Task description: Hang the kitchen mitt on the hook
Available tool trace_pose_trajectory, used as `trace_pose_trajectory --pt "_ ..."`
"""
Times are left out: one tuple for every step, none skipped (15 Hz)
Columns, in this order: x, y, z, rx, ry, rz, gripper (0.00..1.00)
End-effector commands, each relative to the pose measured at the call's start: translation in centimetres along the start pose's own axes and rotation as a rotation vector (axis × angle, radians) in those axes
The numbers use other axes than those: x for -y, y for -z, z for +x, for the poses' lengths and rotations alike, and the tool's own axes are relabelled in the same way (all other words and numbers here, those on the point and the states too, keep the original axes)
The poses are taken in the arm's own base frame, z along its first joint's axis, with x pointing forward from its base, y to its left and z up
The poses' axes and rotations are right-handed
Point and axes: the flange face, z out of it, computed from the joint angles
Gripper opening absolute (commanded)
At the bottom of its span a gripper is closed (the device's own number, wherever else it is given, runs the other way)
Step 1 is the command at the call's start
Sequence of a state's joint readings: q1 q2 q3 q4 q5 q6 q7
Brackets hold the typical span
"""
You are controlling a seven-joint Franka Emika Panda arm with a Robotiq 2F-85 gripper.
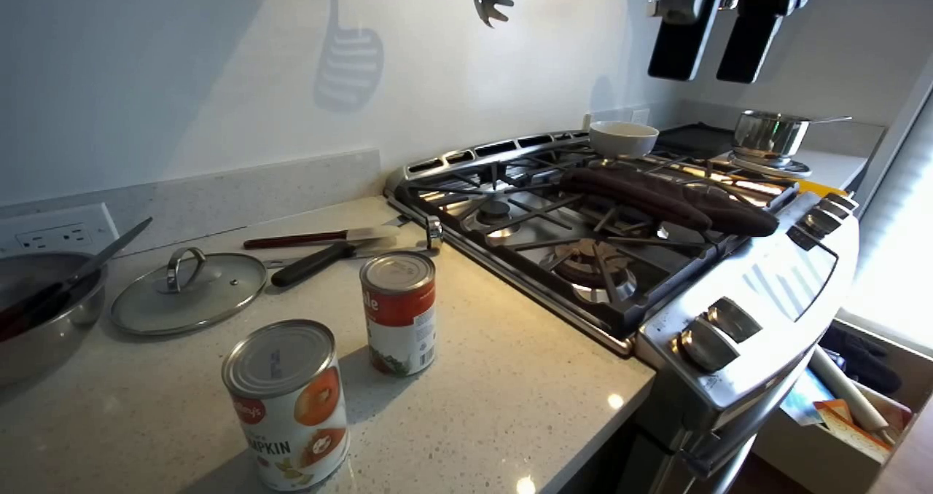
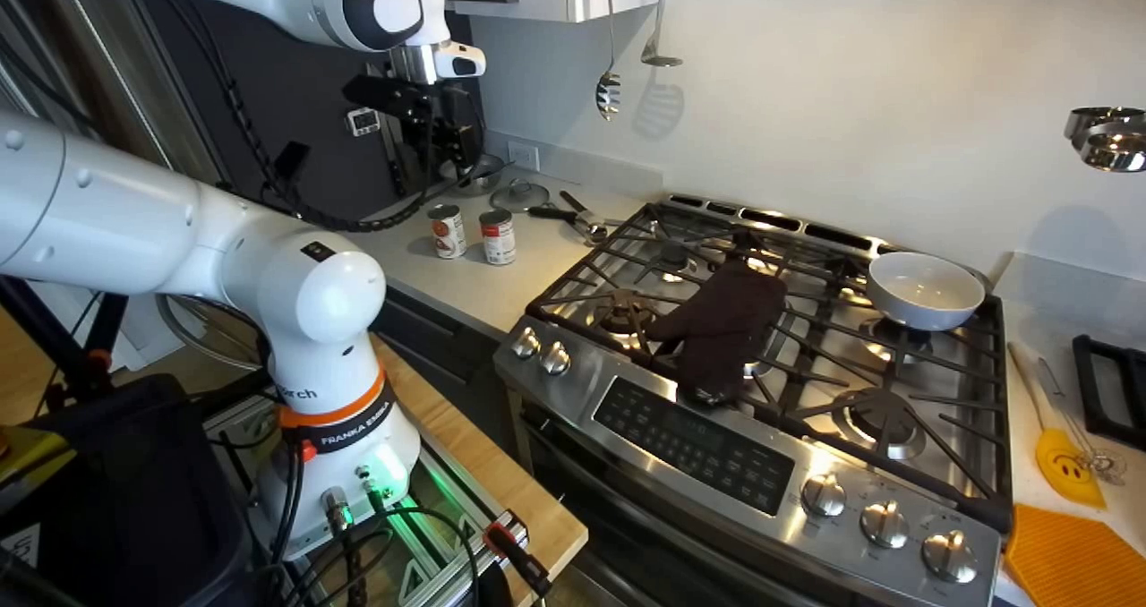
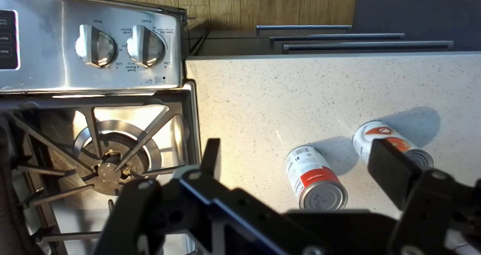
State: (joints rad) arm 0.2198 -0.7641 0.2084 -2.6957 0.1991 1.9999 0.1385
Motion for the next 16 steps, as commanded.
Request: trace_pose_trajectory --pt "-5.3 0.3 1.1 0.046 0.053 0.022 1.0" --pt "-7.5 0.3 1.2 0.047 0.09 0.034 1.0" --pt "-9.8 0.6 1.1 0.046 0.128 0.043 1.0" --pt "-12.0 0.7 1.1 0.045 0.164 0.034 1.0" --pt "-14.1 0.8 1.3 0.042 0.186 0.022 1.0" --pt "-16.3 0.9 1.5 0.044 0.226 0.024 1.0" --pt "-18.3 0.7 1.8 0.035 0.237 0.019 1.0" --pt "-20.0 0.9 2.0 0.026 0.239 0.02 1.0" --pt "-21.7 0.9 2.2 0.018 0.233 0.023 1.0" --pt "-23.6 1.1 2.3 -0.009 0.197 0.052 1.0" --pt "-20.9 1.3 1.4 -0.005 0.205 0.043 1.0" --pt "-21.8 1.4 1.5 -0.01 0.197 0.049 1.0" --pt "-21.9 1.4 1.5 -0.008 0.196 0.049 1.0" --pt "-21.7 1.4 1.6 -0.006 0.202 0.046 1.0" --pt "-21.4 1.4 1.7 -0.005 0.207 0.042 1.0" --pt "-21.2 1.5 1.8 -0.005 0.212 0.038 1.0"
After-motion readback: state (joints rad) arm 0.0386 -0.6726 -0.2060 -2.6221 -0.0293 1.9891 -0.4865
